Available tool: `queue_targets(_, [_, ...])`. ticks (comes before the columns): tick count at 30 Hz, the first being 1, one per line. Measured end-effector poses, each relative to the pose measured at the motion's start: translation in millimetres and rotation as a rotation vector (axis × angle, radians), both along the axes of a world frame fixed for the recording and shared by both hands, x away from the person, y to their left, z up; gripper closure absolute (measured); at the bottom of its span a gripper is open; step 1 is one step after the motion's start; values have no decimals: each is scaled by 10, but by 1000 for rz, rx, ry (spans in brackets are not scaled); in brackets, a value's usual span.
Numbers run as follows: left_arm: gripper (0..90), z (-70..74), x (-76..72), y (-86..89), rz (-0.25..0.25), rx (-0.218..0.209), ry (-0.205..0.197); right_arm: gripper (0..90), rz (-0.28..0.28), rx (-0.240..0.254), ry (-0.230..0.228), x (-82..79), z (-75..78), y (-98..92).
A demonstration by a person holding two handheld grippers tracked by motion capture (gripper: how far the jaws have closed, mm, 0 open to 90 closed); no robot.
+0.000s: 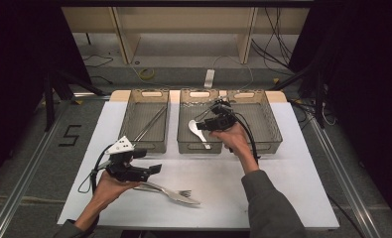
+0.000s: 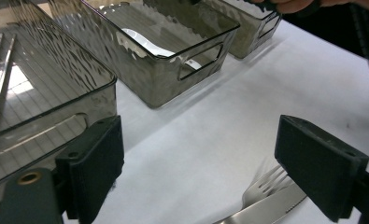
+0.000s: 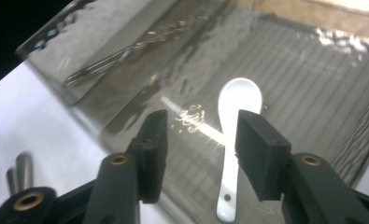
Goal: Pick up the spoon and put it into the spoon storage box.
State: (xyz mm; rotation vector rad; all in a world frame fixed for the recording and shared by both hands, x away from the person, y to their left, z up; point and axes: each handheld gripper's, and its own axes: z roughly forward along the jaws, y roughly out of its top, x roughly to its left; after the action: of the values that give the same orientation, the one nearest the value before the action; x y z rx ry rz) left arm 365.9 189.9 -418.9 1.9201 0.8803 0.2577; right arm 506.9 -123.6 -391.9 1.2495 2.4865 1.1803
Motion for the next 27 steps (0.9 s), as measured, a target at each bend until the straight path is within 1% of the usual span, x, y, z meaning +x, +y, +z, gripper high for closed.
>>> queue_targets(2, [151, 4, 9, 5, -2, -1, 12, 487, 16, 3, -24, -103, 51, -37])
queue_targets(5, [161, 9, 6, -6, -17, 28, 1, 445, 57, 5, -64, -280, 101, -89])
queue_targets(7, [166, 17, 7, -21, -27, 40, 5, 424, 77, 5, -82, -408, 107, -126])
queue_targets(8, [169, 19, 7, -31, -33, 55, 6, 419, 87, 8, -90, -471, 102, -148])
queue_targets(10, [170, 25, 11, -55, -37, 104, 5, 412, 102, 19, -101, -594, 82, -201])
queue_targets(12, [170, 29, 17, -75, -44, 143, 6, 407, 109, 31, -108, -703, 54, -260])
queue_targets(14, [177, 24, 26, -80, -33, 179, -12, 404, 117, 45, -112, -803, 20, -322])
queue_targets(16, [177, 17, 56, -74, -34, 190, 4, 395, 112, 59, -116, -883, -15, -385])
queue_targets(20, [177, -8, 85, -85, -49, 248, 19, 377, 105, 94, -140, -1036, -96, -512])
queue_targets(21, [177, -20, 91, -91, -54, 254, 27, 377, 101, 105, -142, -1070, -116, -545])
queue_targets(24, [177, -37, 104, -111, -73, 295, 32, 366, 91, 111, -152, -1142, -150, -623])
queue_targets(25, [177, -35, 108, -114, -82, 300, 41, 364, 87, 118, -154, -1164, -153, -645])
queue_targets(27, [181, -28, 119, -120, -93, 315, 45, 350, 86, 130, -164, -1207, -160, -677])
